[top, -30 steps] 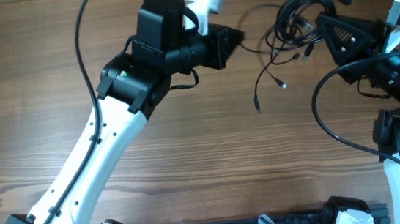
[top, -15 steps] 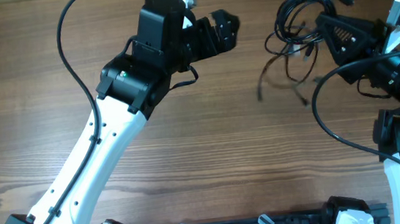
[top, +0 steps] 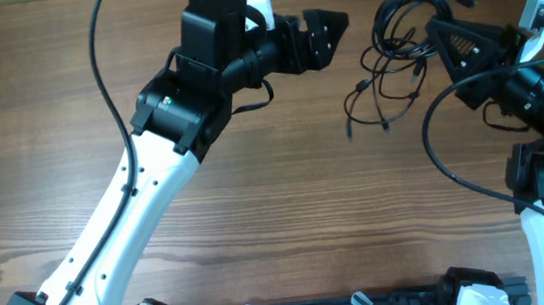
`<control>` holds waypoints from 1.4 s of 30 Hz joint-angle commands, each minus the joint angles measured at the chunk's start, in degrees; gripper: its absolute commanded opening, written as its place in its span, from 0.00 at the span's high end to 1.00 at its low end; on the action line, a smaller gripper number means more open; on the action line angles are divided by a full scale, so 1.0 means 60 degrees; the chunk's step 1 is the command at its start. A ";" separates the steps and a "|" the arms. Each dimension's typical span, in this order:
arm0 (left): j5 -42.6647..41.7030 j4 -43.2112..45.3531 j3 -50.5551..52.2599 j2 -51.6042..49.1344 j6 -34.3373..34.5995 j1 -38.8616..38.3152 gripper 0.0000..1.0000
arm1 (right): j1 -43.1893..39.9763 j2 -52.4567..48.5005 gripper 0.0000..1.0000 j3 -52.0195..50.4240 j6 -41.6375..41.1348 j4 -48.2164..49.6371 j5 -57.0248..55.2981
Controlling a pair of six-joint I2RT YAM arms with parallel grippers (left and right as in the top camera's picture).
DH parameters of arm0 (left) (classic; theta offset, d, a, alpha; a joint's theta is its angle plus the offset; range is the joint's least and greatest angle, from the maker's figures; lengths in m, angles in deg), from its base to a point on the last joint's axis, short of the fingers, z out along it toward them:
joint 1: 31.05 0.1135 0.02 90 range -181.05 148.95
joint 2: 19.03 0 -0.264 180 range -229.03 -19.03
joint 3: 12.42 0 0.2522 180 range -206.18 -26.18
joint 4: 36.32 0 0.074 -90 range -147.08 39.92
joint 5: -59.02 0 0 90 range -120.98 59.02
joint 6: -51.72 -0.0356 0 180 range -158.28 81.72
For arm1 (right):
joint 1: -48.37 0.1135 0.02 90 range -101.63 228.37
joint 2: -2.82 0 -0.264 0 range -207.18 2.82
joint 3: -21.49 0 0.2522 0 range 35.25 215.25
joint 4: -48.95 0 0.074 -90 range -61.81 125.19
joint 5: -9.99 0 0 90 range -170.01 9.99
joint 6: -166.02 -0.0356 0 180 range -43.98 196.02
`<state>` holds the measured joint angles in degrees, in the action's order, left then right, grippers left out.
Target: Untangle cables
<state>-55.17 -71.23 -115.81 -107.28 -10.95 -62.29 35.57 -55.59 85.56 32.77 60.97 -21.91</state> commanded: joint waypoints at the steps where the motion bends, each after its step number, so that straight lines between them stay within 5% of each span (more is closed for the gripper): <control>1: -0.2601 0.0372 -0.0062 0.0193 -0.1672 0.0004 0.12 | -0.0004 -0.0178 0.96 0.0168 0.0208 0.0058 0.0157; 7: -0.3621 0.0685 -0.0062 0.0193 -0.2029 0.0000 0.00 | -0.0004 -0.0284 0.96 0.0168 0.0204 0.0058 0.0459; 20: -0.4324 0.1137 -0.0062 0.0189 -0.2022 -0.0138 0.00 | 0.0069 -0.0299 0.96 0.0168 0.0204 0.0328 0.2313; 24: -0.4320 0.1137 -0.0062 0.0189 -0.2029 -0.0361 0.31 | 0.0284 -0.0299 0.96 0.0168 0.0211 0.0364 0.2412; 29: -0.4273 0.1140 -0.0062 0.0189 -0.2029 -0.0433 0.89 | 0.0353 -0.0299 0.94 0.0168 0.0215 0.0379 0.2506; 30: -0.4186 0.1137 -0.0062 0.0189 -0.2029 -0.0433 0.96 | 0.0353 -0.0299 0.80 0.0168 0.0233 0.0379 0.2506; 32: -0.3923 0.1137 -0.0062 0.0189 -0.2029 -0.0390 0.96 | 0.0353 -0.0299 0.33 0.0168 0.0466 0.0372 0.2506; 35: -0.3235 0.1053 -0.0062 0.0189 -0.2011 -0.0168 0.96 | 0.0240 -0.0299 0.05 0.0168 0.0459 0.0372 0.2317; 42: -0.3027 0.0914 -0.0062 0.0189 -0.1916 0.0219 0.96 | 0.0091 -0.0299 0.00 0.0168 0.0441 0.0335 0.1468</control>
<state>-74.38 -65.78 -115.81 -107.28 -22.56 -61.55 36.32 -57.25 85.56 34.72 62.87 -9.82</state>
